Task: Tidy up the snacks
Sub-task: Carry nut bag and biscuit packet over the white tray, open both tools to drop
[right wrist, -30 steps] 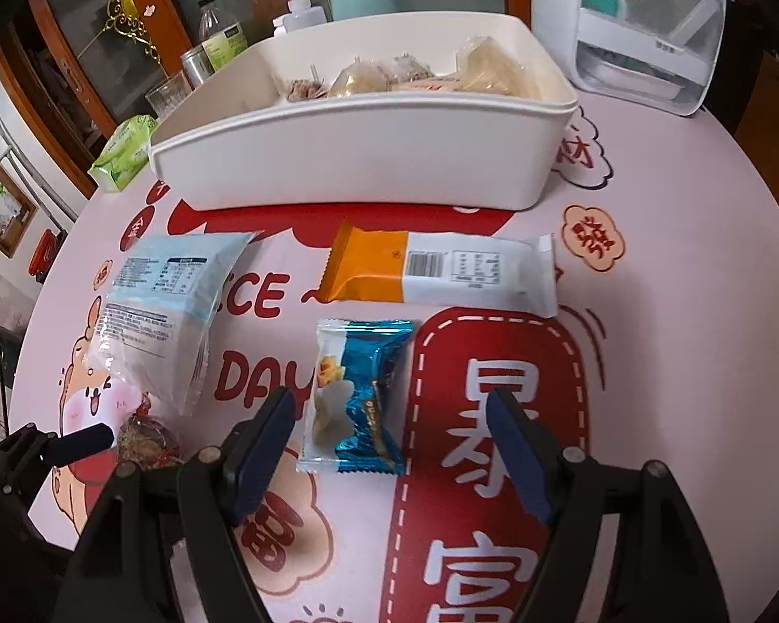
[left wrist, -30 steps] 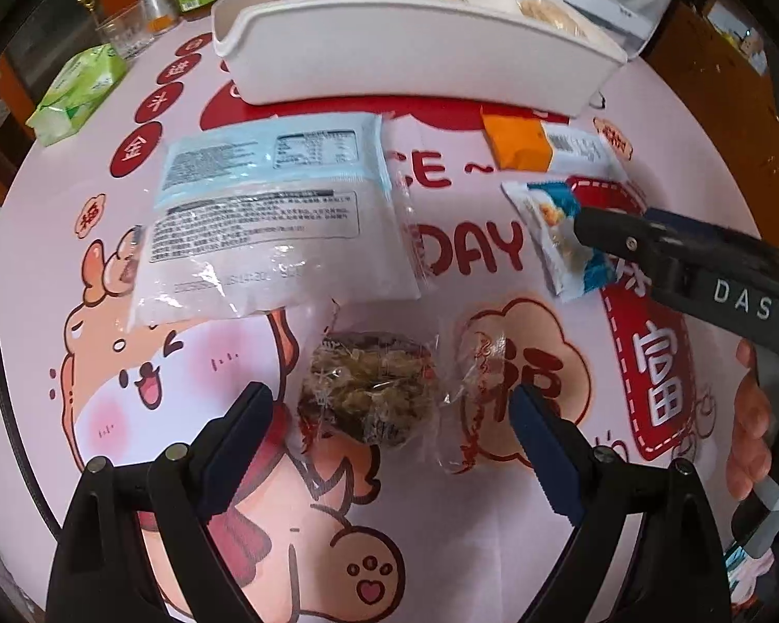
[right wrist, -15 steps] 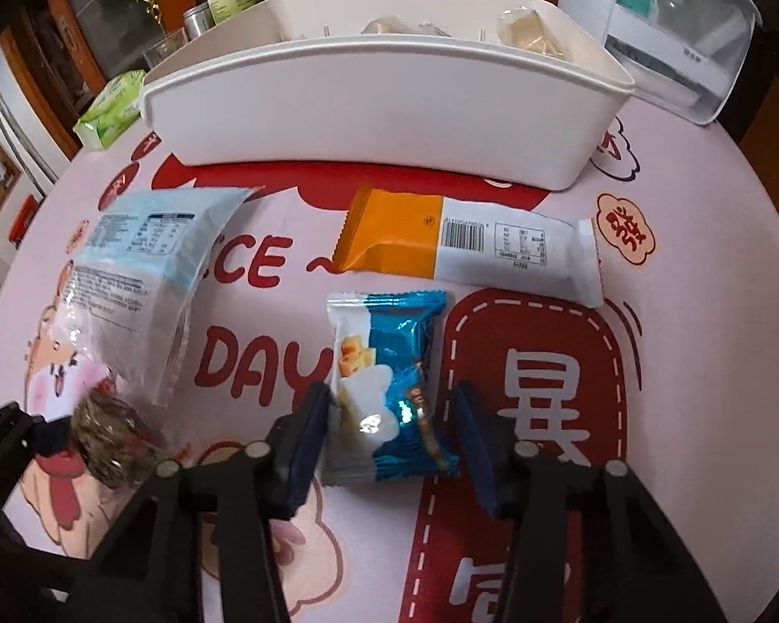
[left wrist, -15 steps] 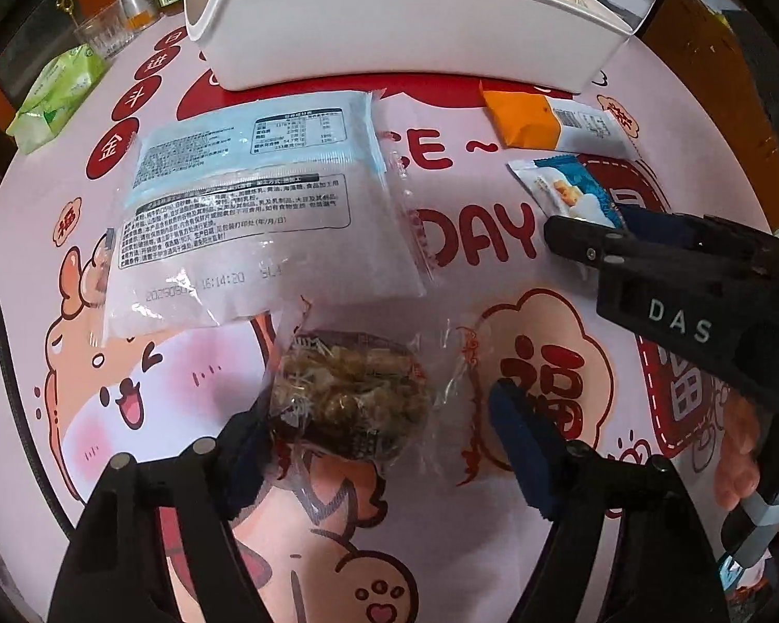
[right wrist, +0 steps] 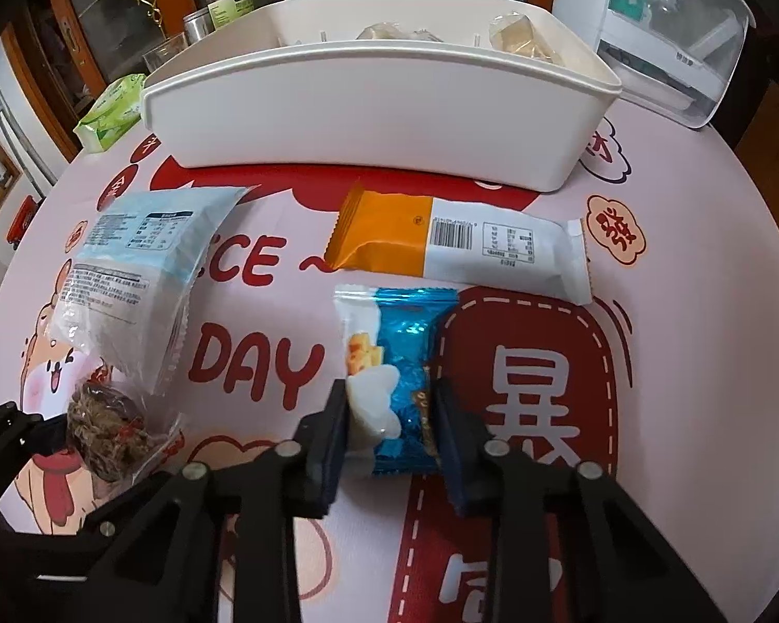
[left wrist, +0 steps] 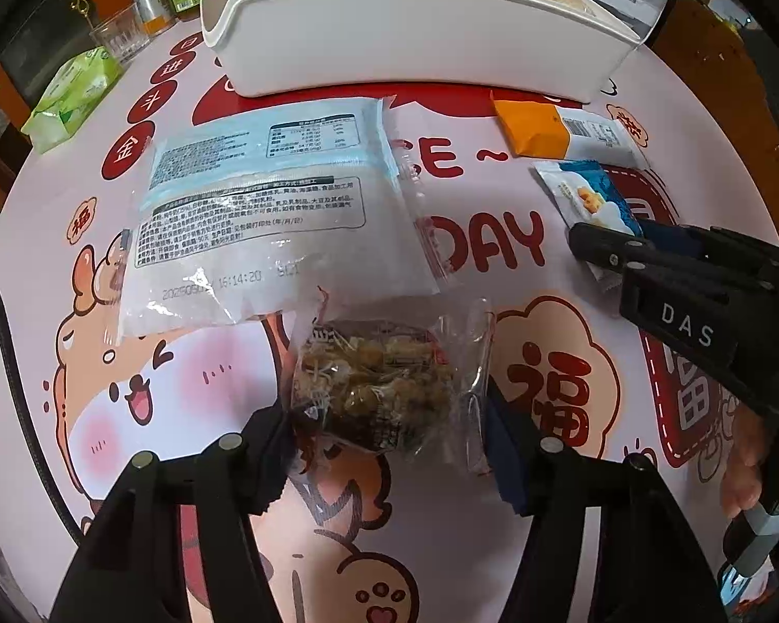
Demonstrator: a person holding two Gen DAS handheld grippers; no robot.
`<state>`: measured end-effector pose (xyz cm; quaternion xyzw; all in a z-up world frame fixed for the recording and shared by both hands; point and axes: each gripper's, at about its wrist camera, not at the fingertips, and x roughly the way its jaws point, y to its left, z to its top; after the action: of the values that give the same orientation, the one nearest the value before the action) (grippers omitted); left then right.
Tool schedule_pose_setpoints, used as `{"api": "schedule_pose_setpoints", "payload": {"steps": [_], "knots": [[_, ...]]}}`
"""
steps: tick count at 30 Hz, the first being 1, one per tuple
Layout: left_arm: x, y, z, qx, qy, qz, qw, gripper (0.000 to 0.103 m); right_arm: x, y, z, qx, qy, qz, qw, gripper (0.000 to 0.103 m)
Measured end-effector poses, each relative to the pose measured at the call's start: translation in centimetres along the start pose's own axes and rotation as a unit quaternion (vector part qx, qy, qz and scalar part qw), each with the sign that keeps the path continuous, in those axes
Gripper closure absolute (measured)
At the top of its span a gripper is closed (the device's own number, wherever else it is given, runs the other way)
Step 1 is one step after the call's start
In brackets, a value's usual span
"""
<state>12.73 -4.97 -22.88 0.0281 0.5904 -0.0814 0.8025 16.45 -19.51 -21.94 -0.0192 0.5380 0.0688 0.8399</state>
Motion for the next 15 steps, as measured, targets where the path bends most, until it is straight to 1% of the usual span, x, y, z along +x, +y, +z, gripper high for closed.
{"api": "schedule_pose_setpoints", "payload": {"steps": [2,9,15], "knots": [[0.0,-0.1,-0.2,-0.005,0.002,-0.003,1.0,0.043,-0.2,0.1,-0.1,0.001,0.005,0.008,1.0,0.074],[-1.2,-0.1,-0.9,-0.012,-0.003,-0.004,0.9999,0.043,-2.1,0.1,-0.6,0.0,-0.006,0.019,1.0,0.074],[-4.1,-0.4,-0.6,-0.015,-0.027,-0.01,0.9995,0.043,-4.6,-0.2,-0.7,-0.002,-0.028,0.027,0.999,0.074]]}}
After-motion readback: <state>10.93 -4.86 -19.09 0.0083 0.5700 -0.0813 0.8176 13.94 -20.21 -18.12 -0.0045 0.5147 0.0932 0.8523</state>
